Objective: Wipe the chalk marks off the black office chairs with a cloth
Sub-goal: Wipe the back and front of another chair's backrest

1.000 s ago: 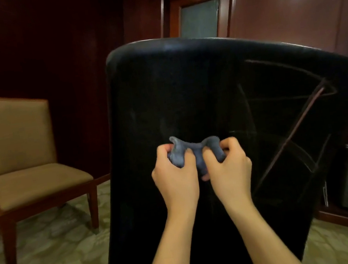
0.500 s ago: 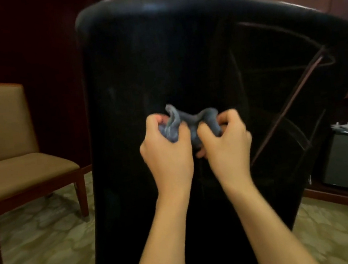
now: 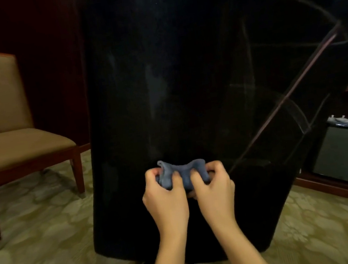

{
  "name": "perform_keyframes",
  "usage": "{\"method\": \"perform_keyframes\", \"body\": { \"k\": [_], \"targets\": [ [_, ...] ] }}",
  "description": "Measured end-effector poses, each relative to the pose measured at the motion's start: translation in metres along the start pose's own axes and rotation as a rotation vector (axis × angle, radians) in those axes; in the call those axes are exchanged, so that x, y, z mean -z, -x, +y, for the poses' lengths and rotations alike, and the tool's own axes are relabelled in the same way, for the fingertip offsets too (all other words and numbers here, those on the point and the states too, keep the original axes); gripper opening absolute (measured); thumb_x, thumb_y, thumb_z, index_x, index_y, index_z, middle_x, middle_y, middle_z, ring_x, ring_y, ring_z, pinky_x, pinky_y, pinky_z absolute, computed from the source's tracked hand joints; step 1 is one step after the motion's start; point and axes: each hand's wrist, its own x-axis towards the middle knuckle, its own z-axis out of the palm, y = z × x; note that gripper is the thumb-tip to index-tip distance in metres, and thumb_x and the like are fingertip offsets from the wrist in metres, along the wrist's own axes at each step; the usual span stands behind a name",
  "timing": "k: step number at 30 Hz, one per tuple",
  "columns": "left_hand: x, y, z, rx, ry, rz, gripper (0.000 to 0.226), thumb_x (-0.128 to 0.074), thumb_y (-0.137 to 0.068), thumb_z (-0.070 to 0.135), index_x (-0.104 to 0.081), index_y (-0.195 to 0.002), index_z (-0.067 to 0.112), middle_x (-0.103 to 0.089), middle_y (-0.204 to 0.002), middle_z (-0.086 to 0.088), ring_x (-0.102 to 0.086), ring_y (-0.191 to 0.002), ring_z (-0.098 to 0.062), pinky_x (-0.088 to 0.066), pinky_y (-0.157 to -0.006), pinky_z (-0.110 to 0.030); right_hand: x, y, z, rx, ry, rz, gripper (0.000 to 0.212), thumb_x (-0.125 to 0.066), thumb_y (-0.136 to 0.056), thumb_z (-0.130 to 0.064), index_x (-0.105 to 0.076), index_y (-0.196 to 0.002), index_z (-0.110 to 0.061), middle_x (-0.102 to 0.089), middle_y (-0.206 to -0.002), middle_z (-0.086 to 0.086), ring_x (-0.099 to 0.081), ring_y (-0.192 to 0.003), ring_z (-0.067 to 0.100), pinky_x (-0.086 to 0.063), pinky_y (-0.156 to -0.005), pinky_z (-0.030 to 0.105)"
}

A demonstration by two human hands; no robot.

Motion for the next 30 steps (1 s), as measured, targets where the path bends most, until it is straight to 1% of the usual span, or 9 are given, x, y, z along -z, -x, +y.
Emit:
{"method": "perform_keyframes", "body": {
  "k": [3,5,7,11,14,18,22,26,30],
  "targets": [
    [-0.011,-0.010,0.040,-0.106,0.098,-0.026,0.016,-0.074,-0.085,0.021,-0.063,-0.097,0.019,-0.070,-0.085,0.006,-0.066,-0.081,-0.014,-0.045,-0.068,-0.020,0.019,-0.027,-0.035,0.117,-0.084,0.128,0.014,-0.071,-0.084,-0.020,-0.057,-0.085,-0.021,-0.065,-0.063,-0.006,-0.063,-0.053,0.001,-0.057,-0.058,0.032],
    [-0.021,-0.016,0.069,-0.186,0.146,-0.055,0.016,-0.074,-0.084,0.021,-0.061,-0.094,0.019,-0.069,-0.084,0.007,-0.065,-0.080,-0.011,-0.048,-0.071,-0.023,0.036,-0.047,-0.060,0.160,-0.173,0.176,0.014,-0.070,-0.086,-0.014,-0.057,-0.085,-0.017,-0.062,-0.060,-0.006,-0.062,-0.049,0.000,-0.053,-0.050,0.023],
    [-0.028,-0.017,0.085,-0.210,0.178,-0.094,0.013,-0.071,-0.086,0.020,-0.059,-0.091,0.021,-0.068,-0.082,0.008,-0.064,-0.078,-0.005,-0.049,-0.069,-0.018,0.045,-0.059,-0.071,0.174,-0.195,0.124,0.011,-0.068,-0.088,-0.014,-0.057,-0.088,-0.014,-0.063,-0.059,-0.005,-0.065,-0.051,0.005,-0.053,-0.047,0.022],
    [-0.030,-0.013,0.071,-0.268,0.115,-0.122,0.015,-0.067,-0.090,0.022,-0.053,-0.090,0.027,-0.064,-0.084,0.009,-0.062,-0.079,-0.003,-0.045,-0.064,-0.009,0.038,-0.053,-0.052,0.211,-0.108,0.111,0.010,-0.066,-0.090,-0.014,-0.056,-0.091,-0.012,-0.061,-0.065,-0.004,-0.060,-0.057,-0.001,-0.042,-0.047,0.010],
    [-0.028,-0.016,0.053,-0.350,0.059,-0.067,0.018,-0.067,-0.088,0.019,-0.050,-0.091,0.026,-0.064,-0.085,0.007,-0.059,-0.076,-0.003,-0.041,-0.066,-0.010,0.026,-0.047,-0.035,0.182,-0.082,0.120,0.010,-0.066,-0.089,-0.019,-0.057,-0.093,-0.016,-0.063,-0.069,-0.004,-0.060,-0.061,0.002,-0.044,-0.054,0.015],
    [-0.023,-0.023,0.034,-0.380,0.043,0.002,0.016,-0.068,-0.087,0.018,-0.057,-0.099,0.016,-0.065,-0.088,0.003,-0.063,-0.084,-0.018,-0.046,-0.074,-0.027,0.011,-0.039,-0.031,0.204,-0.039,0.131,0.013,-0.067,-0.086,-0.017,-0.056,-0.092,-0.016,-0.062,-0.069,-0.005,-0.059,-0.061,0.003,-0.043,-0.054,0.012],
    [-0.013,-0.026,0.020,-0.356,0.020,-0.024,0.017,-0.068,-0.090,0.020,-0.054,-0.099,0.020,-0.059,-0.083,0.013,-0.058,-0.075,0.000,-0.039,-0.068,-0.004,-0.002,-0.028,-0.022,0.199,-0.061,0.111,0.016,-0.067,-0.083,-0.021,-0.057,-0.094,-0.015,-0.066,-0.071,-0.002,-0.065,-0.062,0.011,-0.056,-0.061,0.040],
    [-0.003,-0.023,0.003,-0.298,-0.005,-0.016,0.018,-0.068,-0.092,0.018,-0.051,-0.097,0.021,-0.056,-0.079,0.019,-0.056,-0.074,0.017,-0.037,-0.063,0.000,-0.013,-0.013,-0.011,0.179,-0.061,0.050,0.029,-0.057,-0.076,-0.041,-0.055,-0.096,-0.020,-0.066,-0.072,-0.001,-0.066,-0.065,0.018,-0.056,-0.059,0.046],
    [-0.001,-0.014,-0.019,-0.181,-0.051,-0.026,0.015,-0.067,-0.092,0.021,-0.055,-0.099,0.016,-0.059,-0.079,0.014,-0.058,-0.071,0.000,-0.040,-0.064,-0.017,-0.018,0.000,0.009,0.160,-0.008,0.009,0.031,-0.050,-0.074,-0.049,-0.050,-0.095,-0.025,-0.065,-0.073,-0.001,-0.066,-0.066,0.022,-0.054,-0.060,0.048]
  ]
}}
